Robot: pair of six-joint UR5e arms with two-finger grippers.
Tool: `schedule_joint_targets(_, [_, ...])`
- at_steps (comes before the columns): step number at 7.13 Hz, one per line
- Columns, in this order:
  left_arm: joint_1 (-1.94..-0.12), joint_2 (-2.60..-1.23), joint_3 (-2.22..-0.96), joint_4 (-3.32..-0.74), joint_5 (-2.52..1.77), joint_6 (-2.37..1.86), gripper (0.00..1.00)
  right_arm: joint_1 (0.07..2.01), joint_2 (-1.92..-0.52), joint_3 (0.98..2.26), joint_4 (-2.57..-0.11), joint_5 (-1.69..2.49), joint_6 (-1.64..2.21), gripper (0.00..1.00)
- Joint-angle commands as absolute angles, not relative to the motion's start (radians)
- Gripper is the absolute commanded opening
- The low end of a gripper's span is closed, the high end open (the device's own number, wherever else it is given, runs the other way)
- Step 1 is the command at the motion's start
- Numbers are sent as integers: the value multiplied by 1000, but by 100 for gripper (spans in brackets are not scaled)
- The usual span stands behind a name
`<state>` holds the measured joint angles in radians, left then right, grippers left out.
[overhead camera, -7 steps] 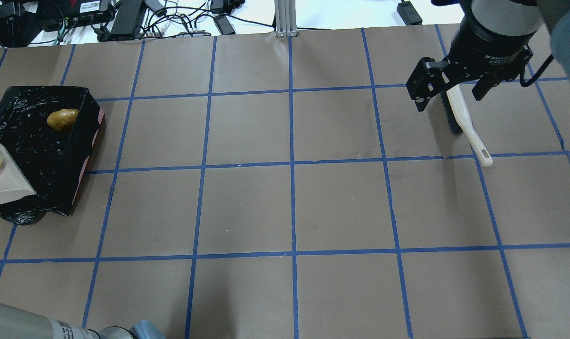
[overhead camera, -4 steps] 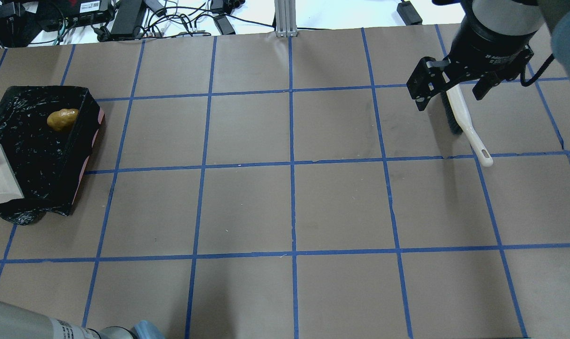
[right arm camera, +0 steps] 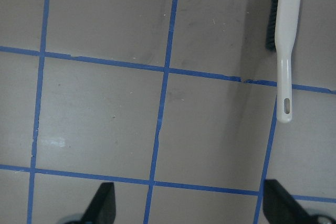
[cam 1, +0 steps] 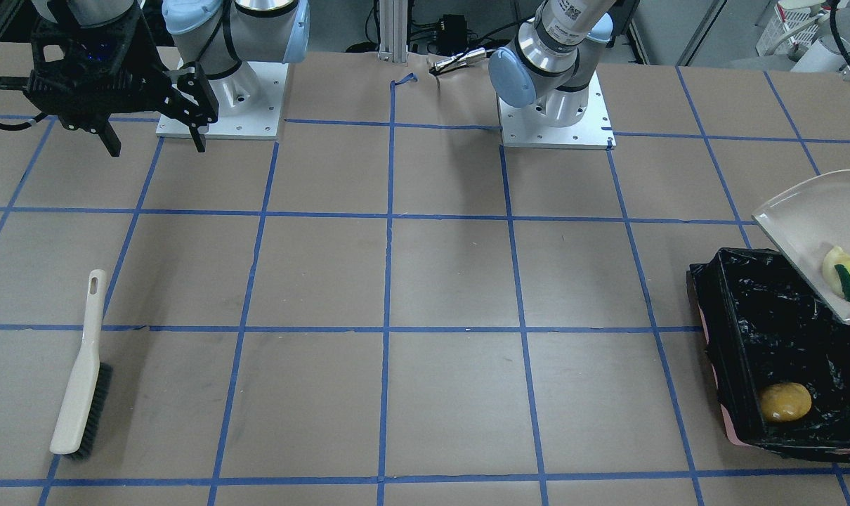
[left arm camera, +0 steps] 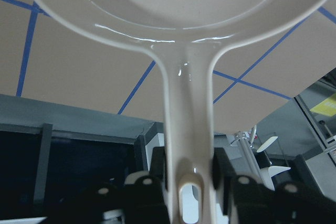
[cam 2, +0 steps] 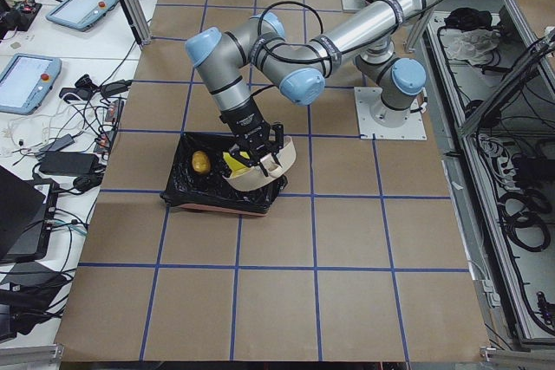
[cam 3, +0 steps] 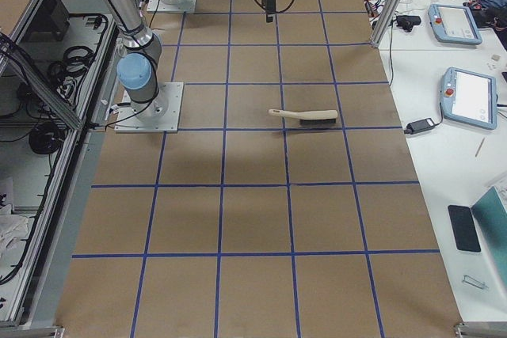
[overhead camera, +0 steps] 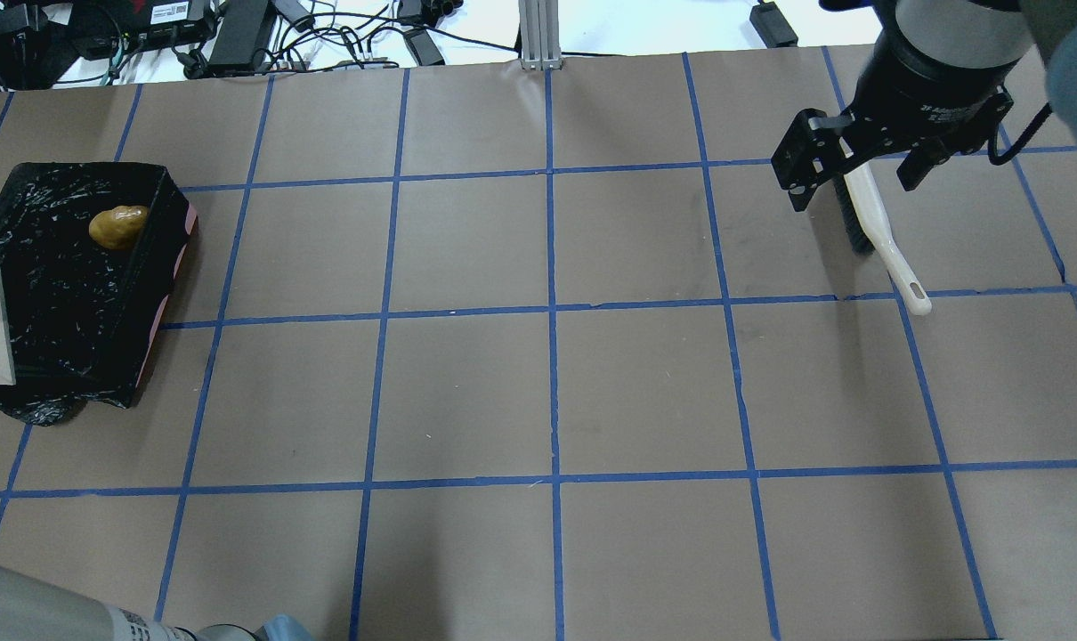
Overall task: Sweep and dump trash into bin
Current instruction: 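Tip the dustpan further over the bin with the left gripper to dump contents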
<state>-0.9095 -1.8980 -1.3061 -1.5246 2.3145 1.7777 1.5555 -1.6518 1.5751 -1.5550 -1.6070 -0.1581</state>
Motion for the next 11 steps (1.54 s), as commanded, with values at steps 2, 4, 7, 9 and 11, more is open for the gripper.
schedule_joint_targets(2, [-922, -1911, -1307, -1436, 2327, 1890, 0, 1555, -1652, 1575, -1554, -1601, -158, 100])
schedule_joint_targets(4, [-951, -1916, -1310, -1407, 2373, 1914, 0, 1555, -1652, 1575, -1555, -1600, -158, 100])
schedule_joint_targets(7, [-989, -1916, -1316, -1404, 2457, 1914, 0, 1555, -1652, 1575, -1559, -1601, -156, 100])
schedule_joint_targets(9, [-1003, -1916, -1318, -1401, 2459, 1911, 0, 1555, -1652, 1575, -1559, -1600, -156, 100])
schedule_joint_targets(11, [-1003, -1911, -1318, -1394, 2456, 1919, 0, 1555, -1652, 1575, -1560, -1600, -156, 100])
